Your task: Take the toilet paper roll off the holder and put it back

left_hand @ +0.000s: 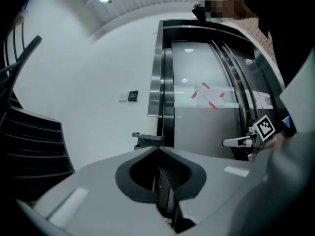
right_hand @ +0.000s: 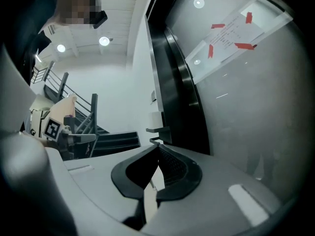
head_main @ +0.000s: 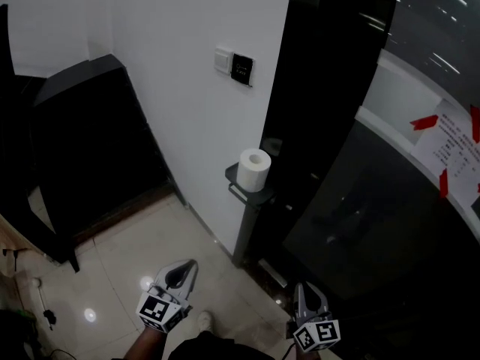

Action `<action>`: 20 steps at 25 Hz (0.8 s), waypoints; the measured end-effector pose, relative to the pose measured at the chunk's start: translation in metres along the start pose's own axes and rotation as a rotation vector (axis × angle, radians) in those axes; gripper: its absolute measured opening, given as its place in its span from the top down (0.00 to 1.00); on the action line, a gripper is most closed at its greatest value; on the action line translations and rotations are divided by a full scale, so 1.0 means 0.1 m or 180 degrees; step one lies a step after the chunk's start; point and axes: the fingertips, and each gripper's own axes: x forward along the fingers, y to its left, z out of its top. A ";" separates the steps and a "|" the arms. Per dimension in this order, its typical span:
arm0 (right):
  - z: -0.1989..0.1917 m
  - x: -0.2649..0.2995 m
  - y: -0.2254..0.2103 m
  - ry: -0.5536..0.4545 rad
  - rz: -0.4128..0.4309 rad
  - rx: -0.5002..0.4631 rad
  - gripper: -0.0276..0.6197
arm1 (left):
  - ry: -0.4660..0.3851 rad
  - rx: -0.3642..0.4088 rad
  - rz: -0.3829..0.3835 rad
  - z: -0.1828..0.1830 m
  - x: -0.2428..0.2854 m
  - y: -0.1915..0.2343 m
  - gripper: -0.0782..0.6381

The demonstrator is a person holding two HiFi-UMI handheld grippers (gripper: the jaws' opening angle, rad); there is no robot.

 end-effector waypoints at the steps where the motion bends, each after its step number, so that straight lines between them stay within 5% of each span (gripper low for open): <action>1: 0.04 0.10 0.01 -0.0028 -0.0004 -0.0011 0.94 | -0.0004 0.0026 -0.0020 0.00 0.07 0.09 0.88; 14: 0.35 0.76 -0.04 -0.0246 -0.0148 -0.0081 0.94 | -0.0131 0.0132 -0.0413 0.37 0.96 0.55 0.88; 20: 0.60 1.02 -0.27 -0.0340 -0.0041 -0.0128 0.94 | -0.0213 0.0202 -0.0342 0.48 1.30 0.50 0.88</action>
